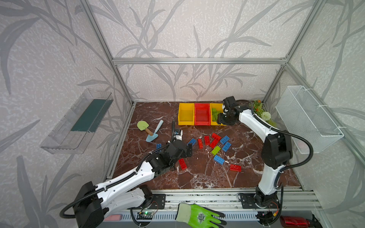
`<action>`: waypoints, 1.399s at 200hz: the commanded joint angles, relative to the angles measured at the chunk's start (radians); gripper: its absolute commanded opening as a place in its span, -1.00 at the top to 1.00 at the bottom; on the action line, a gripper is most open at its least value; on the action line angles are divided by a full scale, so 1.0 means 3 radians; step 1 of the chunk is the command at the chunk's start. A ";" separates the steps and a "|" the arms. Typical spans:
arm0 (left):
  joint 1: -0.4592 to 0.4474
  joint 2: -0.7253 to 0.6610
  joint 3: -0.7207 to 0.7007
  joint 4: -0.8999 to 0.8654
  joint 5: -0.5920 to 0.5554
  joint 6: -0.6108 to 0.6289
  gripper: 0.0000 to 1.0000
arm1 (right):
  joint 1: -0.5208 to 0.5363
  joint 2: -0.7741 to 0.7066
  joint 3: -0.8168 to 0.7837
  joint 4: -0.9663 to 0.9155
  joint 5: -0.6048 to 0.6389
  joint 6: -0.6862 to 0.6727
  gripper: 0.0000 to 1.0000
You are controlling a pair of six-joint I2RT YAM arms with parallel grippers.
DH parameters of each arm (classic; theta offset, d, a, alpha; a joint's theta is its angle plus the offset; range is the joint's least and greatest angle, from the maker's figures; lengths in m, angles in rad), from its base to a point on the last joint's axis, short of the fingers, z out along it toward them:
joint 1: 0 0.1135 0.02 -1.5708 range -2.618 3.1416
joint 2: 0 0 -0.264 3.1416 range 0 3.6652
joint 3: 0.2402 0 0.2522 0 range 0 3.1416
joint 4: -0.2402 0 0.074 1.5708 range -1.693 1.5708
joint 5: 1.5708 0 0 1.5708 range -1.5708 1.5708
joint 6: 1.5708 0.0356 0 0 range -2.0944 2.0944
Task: Sort the legos into containers by color
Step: Place the lego in the container, then pick up the lego from the center of the table.
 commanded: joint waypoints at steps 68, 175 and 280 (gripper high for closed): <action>-0.0028 -0.0368 -0.0370 0.0096 0.0231 -0.0253 -0.98 | 0.0758 -0.0973 -0.1950 0.0743 0.0081 0.0704 -0.35; -0.0034 -0.0771 -0.0536 -0.0061 0.0113 -0.0325 -0.98 | 0.0865 -0.0816 -0.2163 0.1150 0.0088 0.1163 -0.36; -0.0030 -0.1031 -0.0706 -0.0100 0.0046 -0.0297 -0.98 | 0.1001 -0.0298 -0.1764 0.0937 0.0326 0.1246 -0.26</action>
